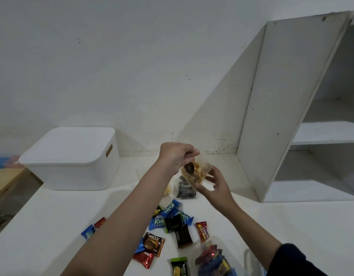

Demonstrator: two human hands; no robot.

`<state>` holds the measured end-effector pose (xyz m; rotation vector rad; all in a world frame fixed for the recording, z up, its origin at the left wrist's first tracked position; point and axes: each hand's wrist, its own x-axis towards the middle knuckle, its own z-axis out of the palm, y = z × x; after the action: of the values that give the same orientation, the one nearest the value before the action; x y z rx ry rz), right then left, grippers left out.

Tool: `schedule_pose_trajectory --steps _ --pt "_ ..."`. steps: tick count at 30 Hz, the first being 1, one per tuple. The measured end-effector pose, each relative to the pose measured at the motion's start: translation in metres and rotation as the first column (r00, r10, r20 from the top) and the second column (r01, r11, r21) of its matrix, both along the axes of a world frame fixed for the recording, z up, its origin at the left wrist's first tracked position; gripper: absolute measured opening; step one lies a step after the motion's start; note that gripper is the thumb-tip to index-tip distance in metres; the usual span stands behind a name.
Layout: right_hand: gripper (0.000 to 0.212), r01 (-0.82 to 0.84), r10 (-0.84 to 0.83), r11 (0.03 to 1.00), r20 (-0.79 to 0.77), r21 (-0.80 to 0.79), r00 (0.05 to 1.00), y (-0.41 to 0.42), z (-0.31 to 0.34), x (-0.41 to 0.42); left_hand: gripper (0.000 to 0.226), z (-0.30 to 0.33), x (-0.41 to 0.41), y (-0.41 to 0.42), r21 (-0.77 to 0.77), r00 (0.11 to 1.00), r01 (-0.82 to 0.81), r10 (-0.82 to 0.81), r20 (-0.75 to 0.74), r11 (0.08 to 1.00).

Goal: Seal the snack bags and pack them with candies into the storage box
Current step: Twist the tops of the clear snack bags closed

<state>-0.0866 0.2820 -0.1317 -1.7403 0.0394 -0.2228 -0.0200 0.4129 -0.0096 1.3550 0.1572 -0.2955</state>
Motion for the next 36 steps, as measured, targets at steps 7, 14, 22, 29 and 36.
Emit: schedule_pose_trajectory --steps 7,14,22,29,36 --pt "0.026 0.212 -0.216 0.975 0.072 0.063 0.974 -0.006 -0.017 0.017 0.016 -0.022 0.006 -0.008 -0.016 0.999 -0.017 0.017 0.031 1.000" --pt "0.014 0.145 -0.112 0.964 -0.152 0.224 0.982 -0.041 -0.034 0.022 0.063 -0.112 0.014 -0.003 0.416 0.944 0.321 -0.321 -0.072 0.851" --pt "0.016 0.285 -0.239 0.958 -0.429 0.045 0.871 -0.079 -0.078 0.040 0.035 -0.181 0.024 -0.055 0.423 0.935 0.352 -0.288 -0.209 0.835" --pt "0.039 0.292 -0.298 0.952 -0.520 -0.096 0.801 -0.104 -0.108 0.066 0.032 -0.223 0.038 -0.094 0.604 0.960 0.278 -0.207 -0.187 0.747" --pt "0.037 0.235 -0.299 0.954 -0.564 -0.185 0.770 -0.108 -0.119 0.085 0.016 -0.234 0.048 -0.112 0.646 0.912 0.408 -0.323 -0.253 0.646"
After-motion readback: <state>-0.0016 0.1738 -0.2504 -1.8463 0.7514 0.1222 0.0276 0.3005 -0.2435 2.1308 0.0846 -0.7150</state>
